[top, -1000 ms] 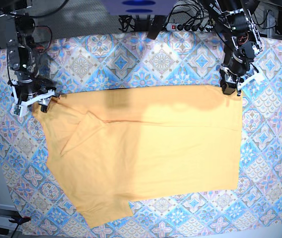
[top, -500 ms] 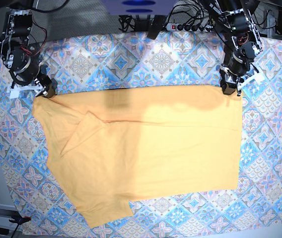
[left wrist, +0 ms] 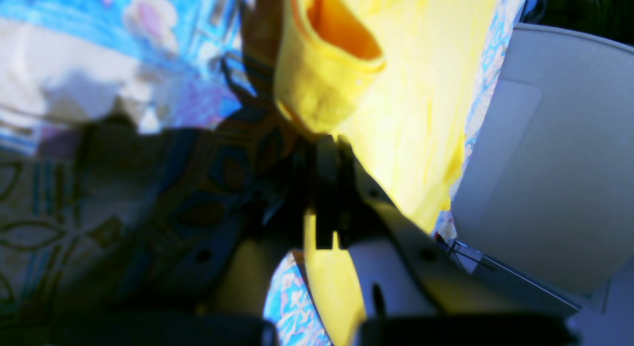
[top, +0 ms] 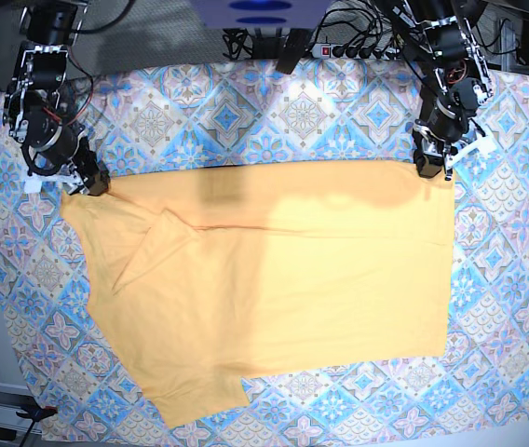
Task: Fold the T-shirt properly
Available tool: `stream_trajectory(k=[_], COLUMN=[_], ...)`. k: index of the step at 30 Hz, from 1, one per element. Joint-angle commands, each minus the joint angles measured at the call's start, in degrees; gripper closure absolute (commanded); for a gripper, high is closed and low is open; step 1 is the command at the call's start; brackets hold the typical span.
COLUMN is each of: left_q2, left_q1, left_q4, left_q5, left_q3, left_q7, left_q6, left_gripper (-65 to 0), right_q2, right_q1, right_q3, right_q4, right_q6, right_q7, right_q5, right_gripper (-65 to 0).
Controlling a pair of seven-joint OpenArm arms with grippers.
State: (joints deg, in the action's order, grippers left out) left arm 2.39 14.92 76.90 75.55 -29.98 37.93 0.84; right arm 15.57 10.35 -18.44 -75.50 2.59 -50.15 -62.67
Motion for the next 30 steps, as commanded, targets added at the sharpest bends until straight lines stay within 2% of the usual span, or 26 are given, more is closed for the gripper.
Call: stream_trajectory(k=[1,15,18,23,25,27,30], left_q2=[0.46,0.46,0.46,0.46,0.46,0.46,0.46], left_q1=[-0.28,-0.28,-0.28,-0.28,-0.28,-0.19,-0.10], left_q4=[1.12,1.03,1.03,1.03,1.03,1.03,1.12], left_q5=[0.80,0.80,0.80,0.80,0.80,0.80,0.98], left_q3=[-0.13,-0.13,-0.13,-0.13,-0.22,-0.22,-0.22], left_q7=[0.00,0.00,0.00,0.00,0.00,0.00,0.00], left_q6=[-0.80,-0.80,-0.80,-0.80,-0.80,-0.80,-0.80], left_gripper=[0.0,0.0,0.0,0.0,0.0,0.0,0.0], right_q2=[1.09,0.91,-0.41,-0.85,-1.38,-1.38,-1.38], right_q1=[-0.46,-6.17,-6.61,-8.55,-8.55,-8.46,-8.20], right_q3=[-0.33,-0.16,-0.16,-0.16,-0.16,-0.16,-0.42], right_q4=[-0.14,6.27,6.27,6.36,6.36,6.36,6.36], right_q6=[-0.52,-0.52,-0.52,-0.52,-0.52,-0.52,-0.52], right_q7=[0.52,0.70,0.70,0.70,0.70,0.70,0.52], right_q5=[-0.58,-0.49,-0.49,2.85,3.47,3.47,3.47], right_gripper=[-35.7,-35.7,-35.7,-35.2,-30.1,-20.1,-8.7])
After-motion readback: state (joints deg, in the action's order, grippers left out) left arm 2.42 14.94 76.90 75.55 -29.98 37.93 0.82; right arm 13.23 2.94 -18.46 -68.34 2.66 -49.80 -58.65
